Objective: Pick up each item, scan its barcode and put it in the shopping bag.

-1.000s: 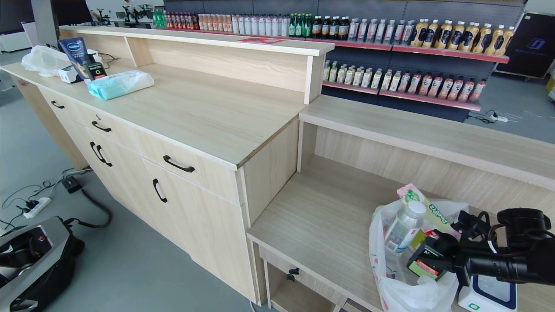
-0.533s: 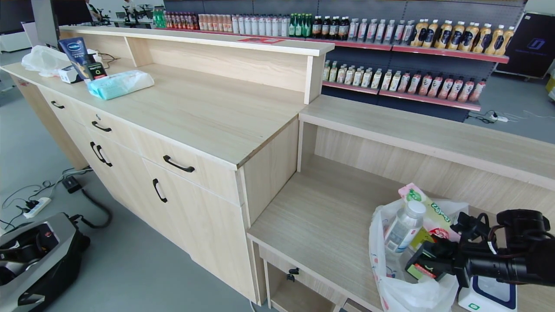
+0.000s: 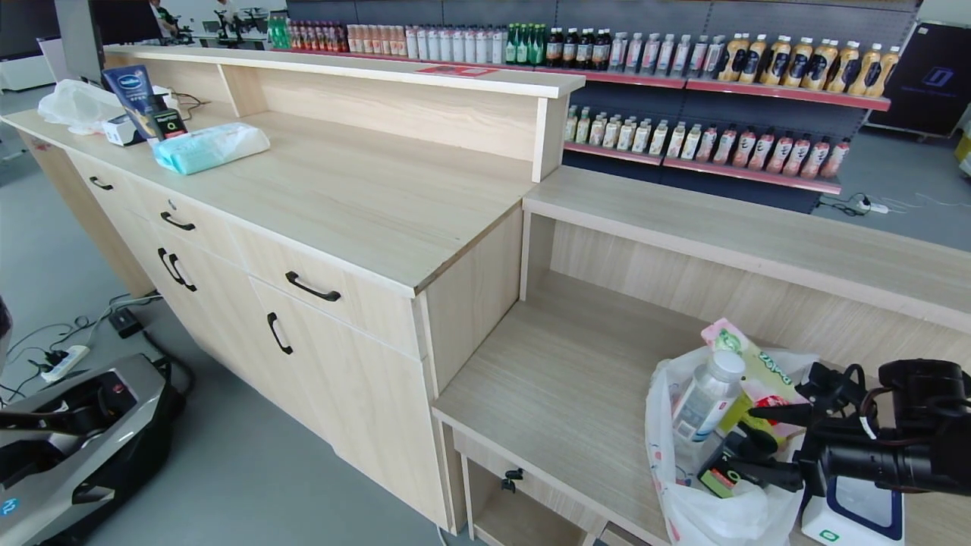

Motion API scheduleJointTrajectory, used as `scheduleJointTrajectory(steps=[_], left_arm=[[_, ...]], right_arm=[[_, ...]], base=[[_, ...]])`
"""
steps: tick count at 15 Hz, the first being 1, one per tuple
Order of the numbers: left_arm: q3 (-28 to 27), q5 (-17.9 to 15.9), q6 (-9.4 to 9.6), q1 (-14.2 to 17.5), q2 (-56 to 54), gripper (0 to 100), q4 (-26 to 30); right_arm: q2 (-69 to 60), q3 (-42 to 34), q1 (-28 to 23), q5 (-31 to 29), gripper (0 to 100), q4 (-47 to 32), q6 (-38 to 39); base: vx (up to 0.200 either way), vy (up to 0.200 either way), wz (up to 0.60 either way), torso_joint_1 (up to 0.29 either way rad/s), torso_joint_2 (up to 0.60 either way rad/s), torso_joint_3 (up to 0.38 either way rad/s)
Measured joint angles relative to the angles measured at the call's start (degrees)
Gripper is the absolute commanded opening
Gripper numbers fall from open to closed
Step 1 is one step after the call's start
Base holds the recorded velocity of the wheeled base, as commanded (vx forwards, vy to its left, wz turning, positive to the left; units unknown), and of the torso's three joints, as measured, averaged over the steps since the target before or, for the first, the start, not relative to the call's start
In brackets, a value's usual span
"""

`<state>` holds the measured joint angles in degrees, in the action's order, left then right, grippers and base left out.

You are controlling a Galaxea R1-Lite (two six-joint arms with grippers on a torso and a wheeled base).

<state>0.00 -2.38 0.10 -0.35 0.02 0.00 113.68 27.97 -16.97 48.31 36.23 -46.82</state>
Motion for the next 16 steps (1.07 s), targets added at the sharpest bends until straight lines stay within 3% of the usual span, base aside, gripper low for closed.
scheduleJointTrajectory(steps=[3, 6, 10, 13, 16], left_arm=[[0.00, 0.00, 0.00, 0.00, 0.00, 100, 0.00], [0.00, 0.02, 0.00, 0.00, 0.00, 100, 0.00], [0.00, 0.00, 0.00, 0.00, 0.00, 100, 0.00], [0.00, 0.02, 0.00, 0.02, 0.00, 100, 0.00], [0.00, 0.00, 0.00, -0.02, 0.00, 100, 0.02]], right_arm=[[-6.53, -0.49, 0.99, -0.04, 100, -0.60, 6.70], [-18.58, -1.87, 2.45, -0.26, 100, -6.73, 15.37], [-36.21, -3.00, 2.54, -0.77, 100, -12.97, 18.53], [-44.32, -1.12, 2.15, -10.61, 100, -13.71, 14.36], [-49.13, 3.29, 2.23, -16.21, 100, -14.62, 16.23]], base=[[0.000, 0.000, 0.00, 0.000, 0.00, 0.000], [0.000, 0.000, 0.00, 0.000, 0.00, 0.000], [0.000, 0.000, 0.00, 0.000, 0.00, 0.000], [0.000, 0.000, -0.60, -0.001, 0.00, 0.002], [0.000, 0.000, -0.60, 0.006, 0.00, -0.001]])
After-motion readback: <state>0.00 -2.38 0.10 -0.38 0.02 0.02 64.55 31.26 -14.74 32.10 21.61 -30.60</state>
